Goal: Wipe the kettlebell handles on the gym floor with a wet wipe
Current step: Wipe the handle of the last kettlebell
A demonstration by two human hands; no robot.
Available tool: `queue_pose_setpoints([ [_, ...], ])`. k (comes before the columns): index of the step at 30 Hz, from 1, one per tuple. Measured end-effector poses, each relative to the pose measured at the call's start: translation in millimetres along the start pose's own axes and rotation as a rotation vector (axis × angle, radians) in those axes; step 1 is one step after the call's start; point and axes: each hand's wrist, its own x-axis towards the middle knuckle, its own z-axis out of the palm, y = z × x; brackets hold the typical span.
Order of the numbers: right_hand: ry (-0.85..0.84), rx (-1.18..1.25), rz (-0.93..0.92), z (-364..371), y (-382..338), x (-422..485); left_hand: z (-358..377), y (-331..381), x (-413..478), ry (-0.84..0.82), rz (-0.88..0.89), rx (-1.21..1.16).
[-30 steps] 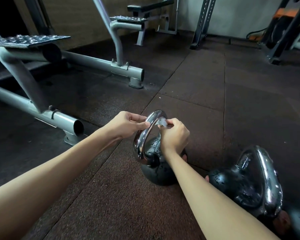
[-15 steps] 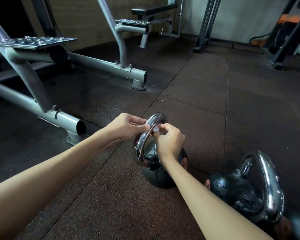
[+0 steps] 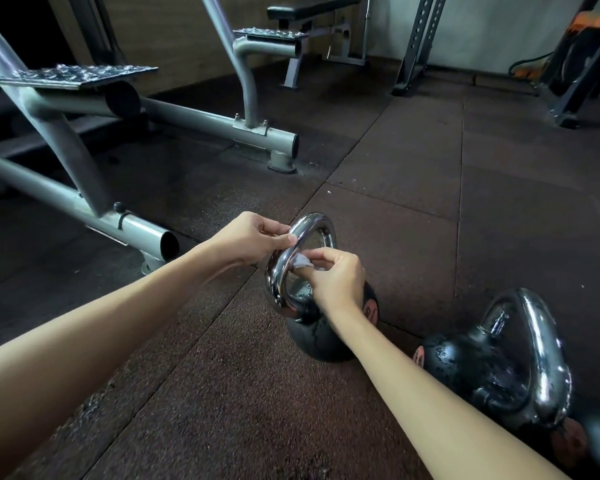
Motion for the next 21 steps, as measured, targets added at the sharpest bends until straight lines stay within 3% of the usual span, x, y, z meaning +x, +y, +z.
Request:
queue_pose_setpoints([
  [11,-0.379,0.006,0.141,-13.1,23.1,-1.2,2.5,-6.2,0.2,0.040,0.005,-0.014],
  [17,-0.453,-0.047,0.089,-20.3,18.7,4.3,2.2,-8.0,-0.5,0.049,0.011,-0.008],
  [21,-0.478,-0.417,-0.073,-27.3,18.5,7.3,1.9,-7.3,-1.6,0.017,-0.010,-0.082],
])
